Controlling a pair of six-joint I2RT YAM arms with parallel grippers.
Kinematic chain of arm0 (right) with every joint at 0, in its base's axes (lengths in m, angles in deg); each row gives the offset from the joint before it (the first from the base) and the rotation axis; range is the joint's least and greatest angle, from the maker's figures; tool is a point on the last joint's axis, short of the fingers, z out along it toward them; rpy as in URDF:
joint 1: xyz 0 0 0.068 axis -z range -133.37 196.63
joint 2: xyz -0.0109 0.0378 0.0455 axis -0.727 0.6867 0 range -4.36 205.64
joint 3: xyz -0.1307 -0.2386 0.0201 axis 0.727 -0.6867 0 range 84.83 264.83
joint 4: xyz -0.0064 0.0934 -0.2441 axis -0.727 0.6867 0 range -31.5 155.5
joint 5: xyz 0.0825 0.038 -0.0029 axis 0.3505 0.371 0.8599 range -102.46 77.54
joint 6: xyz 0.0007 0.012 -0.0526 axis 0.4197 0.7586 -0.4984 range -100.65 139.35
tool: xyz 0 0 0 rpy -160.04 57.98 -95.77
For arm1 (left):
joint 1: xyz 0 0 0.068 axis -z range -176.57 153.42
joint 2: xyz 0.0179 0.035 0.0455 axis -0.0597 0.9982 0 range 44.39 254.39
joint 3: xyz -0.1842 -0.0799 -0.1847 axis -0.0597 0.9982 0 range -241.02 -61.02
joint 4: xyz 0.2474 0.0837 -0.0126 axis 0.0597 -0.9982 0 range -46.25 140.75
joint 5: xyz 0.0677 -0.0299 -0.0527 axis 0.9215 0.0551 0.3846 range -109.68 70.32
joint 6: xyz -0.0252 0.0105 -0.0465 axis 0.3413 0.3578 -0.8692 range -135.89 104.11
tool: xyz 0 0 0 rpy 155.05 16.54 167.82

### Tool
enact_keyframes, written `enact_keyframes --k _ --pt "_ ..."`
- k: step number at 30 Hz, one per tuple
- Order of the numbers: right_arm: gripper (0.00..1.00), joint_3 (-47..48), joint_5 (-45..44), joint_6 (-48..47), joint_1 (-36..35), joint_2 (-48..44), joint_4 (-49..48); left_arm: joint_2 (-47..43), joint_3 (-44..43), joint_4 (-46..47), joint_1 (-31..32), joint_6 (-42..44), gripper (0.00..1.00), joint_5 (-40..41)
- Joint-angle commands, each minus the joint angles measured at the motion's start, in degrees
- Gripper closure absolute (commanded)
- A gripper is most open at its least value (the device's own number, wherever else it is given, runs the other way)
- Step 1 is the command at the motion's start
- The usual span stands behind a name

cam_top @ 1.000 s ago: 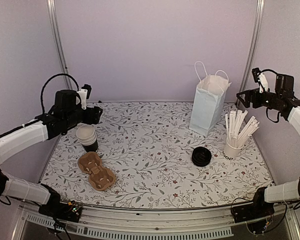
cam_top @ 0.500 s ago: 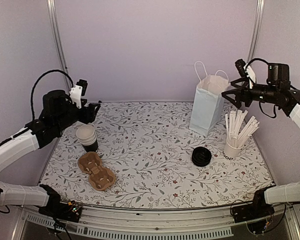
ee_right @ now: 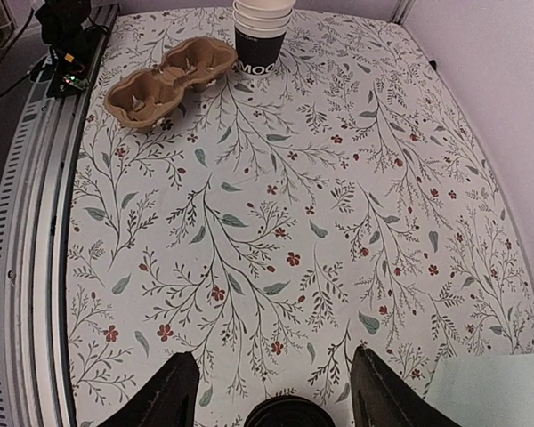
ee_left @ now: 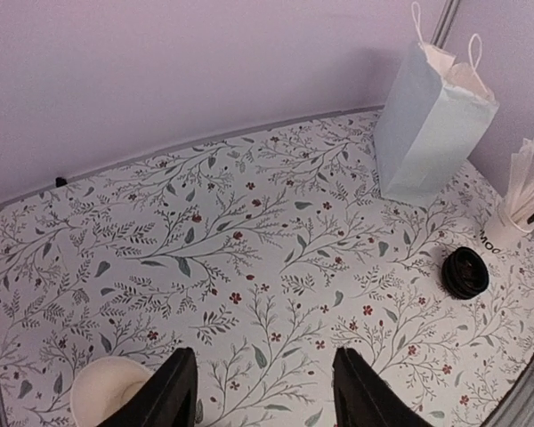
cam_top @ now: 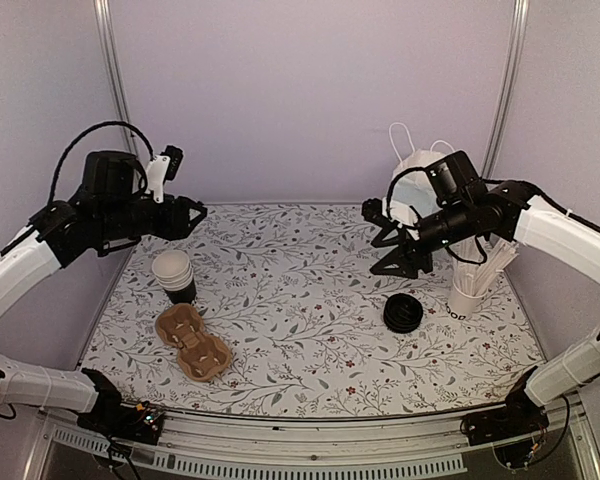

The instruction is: Pack the takeout coffee

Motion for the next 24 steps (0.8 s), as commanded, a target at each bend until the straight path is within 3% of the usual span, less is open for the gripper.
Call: enact_keyframes --k 1,3,8,12,20,22,24 --pt "0.4 -2.1 -2.0 -1.4 -0.6 0.2 0.8 3.1 -2.5 -13.0 0.7 -6.0 0.53 3.4" --pt "0.42 -4.0 -1.1 -1.2 -0.7 -0.4 0.3 6.9 -4.3 -17.2 0.2 -6.6 0.58 7.4" --pt "0.44 -13.0 2.8 -2.0 -0.7 -3.6 -5.1 18.1 -11.2 -25.0 -3.0 -6.6 0.47 5.5" --pt "0.49 -20.2 4.0 -2.0 -0.7 -4.3 -11.3 24.6 -16.6 -29.2 -4.5 -7.4 0.47 6.8" --pt "0.56 -27.2 2.0 -1.7 -0.7 -5.8 -20.6 29.0 -19.8 -34.1 -8.4 -8.2 0.54 7.8" --pt "0.55 -28.9 2.4 -1.5 -0.7 -7.4 -22.2 29.1 -18.5 -34.0 -9.0 -8.4 0.51 7.0" --pt "0.53 -29.7 2.0 -1.8 -0.7 -7.7 -22.8 29.2 -17.3 -33.3 -9.2 -8.0 0.41 5.2"
